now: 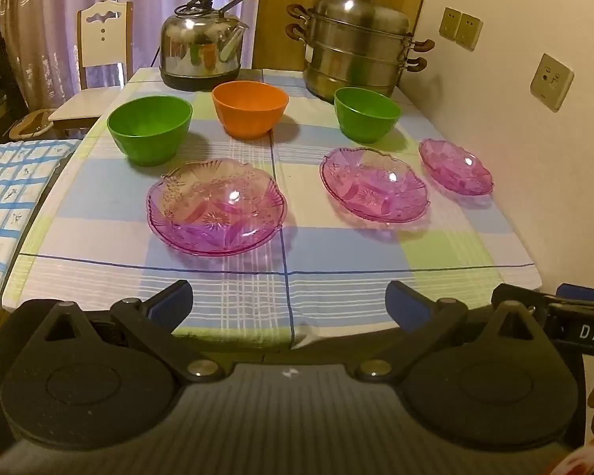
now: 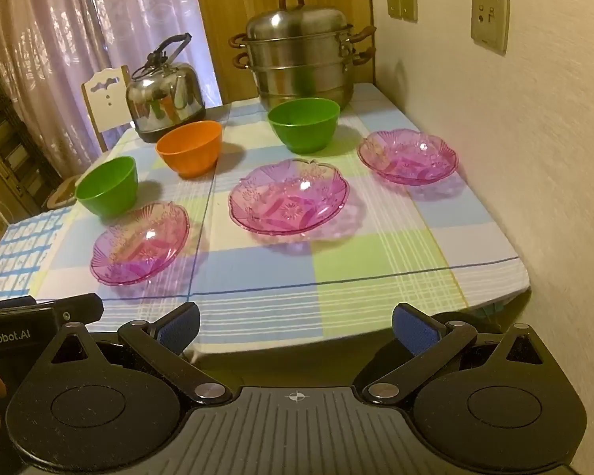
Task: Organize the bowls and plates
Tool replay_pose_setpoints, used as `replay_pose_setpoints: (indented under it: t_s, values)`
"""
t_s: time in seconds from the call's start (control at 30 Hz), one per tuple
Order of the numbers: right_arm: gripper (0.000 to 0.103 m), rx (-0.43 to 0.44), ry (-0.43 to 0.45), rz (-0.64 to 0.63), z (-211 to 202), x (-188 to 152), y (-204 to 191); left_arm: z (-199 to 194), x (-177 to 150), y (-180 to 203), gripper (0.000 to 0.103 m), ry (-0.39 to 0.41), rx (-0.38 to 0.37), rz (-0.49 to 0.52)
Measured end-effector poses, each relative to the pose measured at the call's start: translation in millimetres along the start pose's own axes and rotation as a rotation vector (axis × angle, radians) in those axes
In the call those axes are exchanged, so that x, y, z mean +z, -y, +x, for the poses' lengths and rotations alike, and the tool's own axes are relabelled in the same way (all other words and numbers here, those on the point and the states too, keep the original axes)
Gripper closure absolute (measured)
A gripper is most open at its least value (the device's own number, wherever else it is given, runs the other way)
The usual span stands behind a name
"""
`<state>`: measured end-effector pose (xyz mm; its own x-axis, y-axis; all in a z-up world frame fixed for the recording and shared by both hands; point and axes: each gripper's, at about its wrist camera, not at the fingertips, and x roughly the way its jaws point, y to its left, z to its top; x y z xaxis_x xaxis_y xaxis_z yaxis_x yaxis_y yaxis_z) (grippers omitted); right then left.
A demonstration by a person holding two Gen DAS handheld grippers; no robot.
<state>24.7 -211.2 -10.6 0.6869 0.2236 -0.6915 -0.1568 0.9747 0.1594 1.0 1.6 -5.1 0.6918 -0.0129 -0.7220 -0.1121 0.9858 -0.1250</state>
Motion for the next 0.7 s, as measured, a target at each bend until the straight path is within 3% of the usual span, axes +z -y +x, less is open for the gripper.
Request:
replay_pose_setpoints:
  t_s: [0.7]
  values:
    - [0.0, 0.016, 0.026, 0.005, -0.8, 1.5, -3.5, -8.9, 3.8, -1.1, 0.0, 0.054, 0.015, -0.018]
